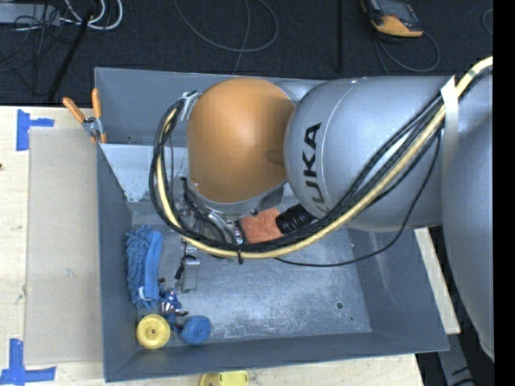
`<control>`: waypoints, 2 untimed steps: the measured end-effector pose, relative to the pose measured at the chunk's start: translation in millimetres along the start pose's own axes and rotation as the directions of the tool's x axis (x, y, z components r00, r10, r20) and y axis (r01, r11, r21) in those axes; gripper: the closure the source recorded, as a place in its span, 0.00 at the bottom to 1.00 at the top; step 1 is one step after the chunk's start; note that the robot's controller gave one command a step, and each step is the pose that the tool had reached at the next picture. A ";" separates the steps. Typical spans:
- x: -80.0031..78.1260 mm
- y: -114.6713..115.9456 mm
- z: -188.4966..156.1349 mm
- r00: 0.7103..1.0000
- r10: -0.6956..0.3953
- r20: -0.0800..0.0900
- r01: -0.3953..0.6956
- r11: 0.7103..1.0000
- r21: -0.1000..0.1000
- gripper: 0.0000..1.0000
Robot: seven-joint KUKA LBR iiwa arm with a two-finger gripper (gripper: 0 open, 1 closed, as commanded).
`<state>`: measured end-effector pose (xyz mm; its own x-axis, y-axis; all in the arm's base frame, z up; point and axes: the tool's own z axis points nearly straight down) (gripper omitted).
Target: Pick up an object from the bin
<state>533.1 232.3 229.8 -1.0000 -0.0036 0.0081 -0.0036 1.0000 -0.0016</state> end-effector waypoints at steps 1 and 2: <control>-1.5 -1.4 -5.0 1.000 0.005 0.007 -0.005 1.000 -0.002 0.00; 18.5 -9.6 37.5 1.000 -0.024 0.014 0.024 1.000 -0.004 0.00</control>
Offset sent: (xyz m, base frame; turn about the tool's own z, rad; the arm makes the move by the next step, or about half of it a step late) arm -0.0436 -0.0183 -0.0865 -0.0583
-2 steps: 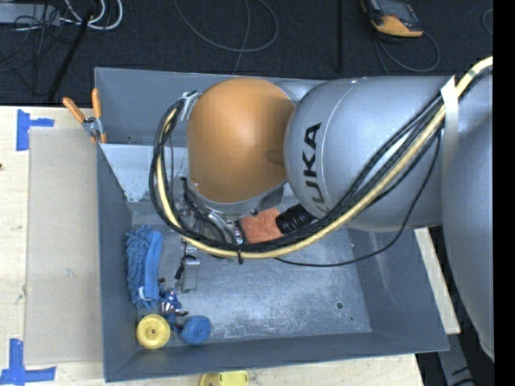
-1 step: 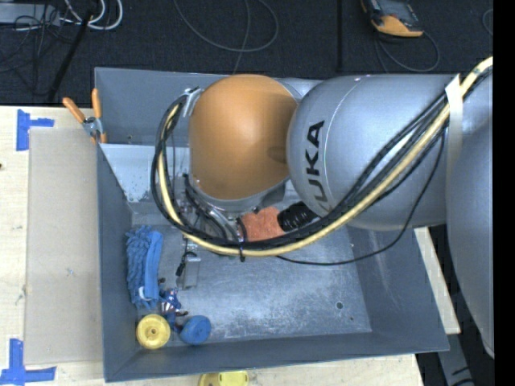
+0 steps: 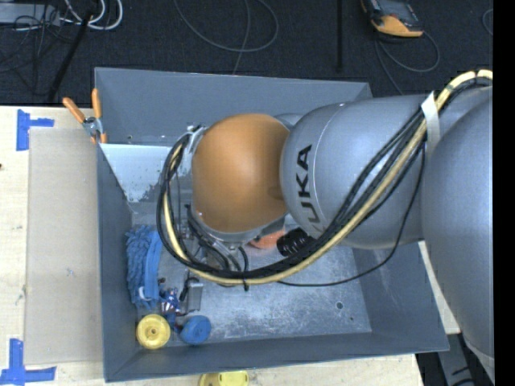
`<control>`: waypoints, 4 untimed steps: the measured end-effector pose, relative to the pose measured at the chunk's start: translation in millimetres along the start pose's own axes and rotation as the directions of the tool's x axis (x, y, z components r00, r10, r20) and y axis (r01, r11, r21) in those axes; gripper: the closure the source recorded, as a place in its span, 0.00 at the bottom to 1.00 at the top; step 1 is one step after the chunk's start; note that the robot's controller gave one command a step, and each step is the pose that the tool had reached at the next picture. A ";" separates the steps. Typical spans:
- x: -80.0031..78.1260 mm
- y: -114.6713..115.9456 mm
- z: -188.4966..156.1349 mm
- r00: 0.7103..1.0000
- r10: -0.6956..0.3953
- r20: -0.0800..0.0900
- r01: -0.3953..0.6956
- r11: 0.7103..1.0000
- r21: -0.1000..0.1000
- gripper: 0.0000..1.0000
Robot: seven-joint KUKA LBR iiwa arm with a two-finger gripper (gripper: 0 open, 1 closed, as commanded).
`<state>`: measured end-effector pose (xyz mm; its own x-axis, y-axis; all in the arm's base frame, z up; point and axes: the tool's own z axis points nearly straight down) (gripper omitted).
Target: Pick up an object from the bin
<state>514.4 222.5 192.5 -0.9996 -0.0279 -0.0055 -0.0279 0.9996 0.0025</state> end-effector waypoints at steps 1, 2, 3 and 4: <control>12.5 -11.3 53.0 0.999 -0.048 -0.007 0.048 0.999 0.003 0.00; 29.4 -20.7 109.2 0.979 -0.203 -0.002 0.203 0.979 -0.001 1.00; 29.3 -20.7 109.2 0.979 -0.202 -0.002 0.202 0.979 -0.001 1.00; 22.1 -24.1 57.8 0.982 -0.187 -0.013 0.187 0.982 0.002 1.00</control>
Offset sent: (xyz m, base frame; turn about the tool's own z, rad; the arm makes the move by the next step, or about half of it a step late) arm -0.0295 -0.0218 -0.1103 -0.2077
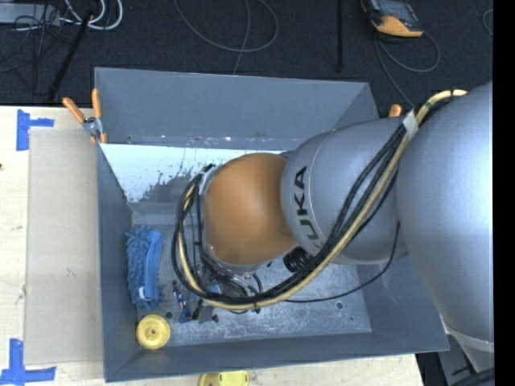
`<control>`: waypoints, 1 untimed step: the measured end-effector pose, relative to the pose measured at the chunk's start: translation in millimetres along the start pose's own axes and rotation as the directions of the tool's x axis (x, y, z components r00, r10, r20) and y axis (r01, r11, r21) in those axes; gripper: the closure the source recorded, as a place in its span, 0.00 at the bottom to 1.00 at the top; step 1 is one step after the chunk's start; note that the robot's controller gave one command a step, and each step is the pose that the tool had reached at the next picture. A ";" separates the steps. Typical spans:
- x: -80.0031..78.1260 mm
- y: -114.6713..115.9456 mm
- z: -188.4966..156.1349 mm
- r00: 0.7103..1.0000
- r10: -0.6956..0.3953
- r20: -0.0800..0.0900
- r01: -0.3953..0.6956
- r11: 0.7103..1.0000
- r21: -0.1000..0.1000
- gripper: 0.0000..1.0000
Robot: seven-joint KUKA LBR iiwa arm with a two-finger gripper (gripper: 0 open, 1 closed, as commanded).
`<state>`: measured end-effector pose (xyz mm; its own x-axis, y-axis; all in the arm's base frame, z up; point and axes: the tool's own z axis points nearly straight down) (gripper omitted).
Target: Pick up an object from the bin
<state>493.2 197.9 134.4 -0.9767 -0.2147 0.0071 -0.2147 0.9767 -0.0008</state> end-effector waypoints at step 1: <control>-4.5 0.2 -49.0 1.000 0.001 0.009 0.000 1.000 -0.001 1.00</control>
Offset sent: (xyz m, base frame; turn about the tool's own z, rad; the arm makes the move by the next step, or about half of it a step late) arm -0.0015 -0.0270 0.1102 -0.0214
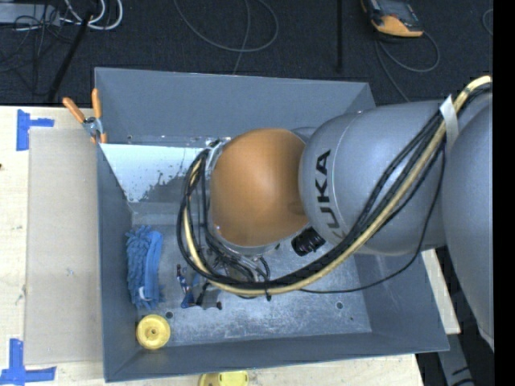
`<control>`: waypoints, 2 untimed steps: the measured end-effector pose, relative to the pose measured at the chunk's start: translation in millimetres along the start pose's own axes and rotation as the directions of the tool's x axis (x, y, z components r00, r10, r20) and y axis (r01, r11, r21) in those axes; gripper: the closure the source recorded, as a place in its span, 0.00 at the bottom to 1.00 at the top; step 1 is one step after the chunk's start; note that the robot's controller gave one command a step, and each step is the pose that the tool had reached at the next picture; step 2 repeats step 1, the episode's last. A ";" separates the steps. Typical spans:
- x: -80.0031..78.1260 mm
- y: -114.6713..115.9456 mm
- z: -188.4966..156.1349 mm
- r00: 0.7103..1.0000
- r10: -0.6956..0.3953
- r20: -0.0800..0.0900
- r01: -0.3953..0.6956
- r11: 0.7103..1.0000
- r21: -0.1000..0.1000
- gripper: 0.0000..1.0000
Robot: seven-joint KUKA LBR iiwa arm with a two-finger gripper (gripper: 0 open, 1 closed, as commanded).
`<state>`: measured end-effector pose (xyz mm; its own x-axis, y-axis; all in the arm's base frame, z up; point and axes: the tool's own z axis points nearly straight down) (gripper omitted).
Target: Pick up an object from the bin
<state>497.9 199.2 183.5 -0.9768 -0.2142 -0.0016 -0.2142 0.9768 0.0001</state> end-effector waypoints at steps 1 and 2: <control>10.1 -20.2 -48.7 1.000 -0.019 -0.007 0.019 1.000 0.000 1.00; 10.1 -20.2 -48.7 1.000 -0.019 -0.007 0.019 1.000 0.000 1.00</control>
Offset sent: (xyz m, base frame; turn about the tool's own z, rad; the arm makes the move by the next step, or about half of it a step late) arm 0.0278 0.0009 0.1304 -0.0391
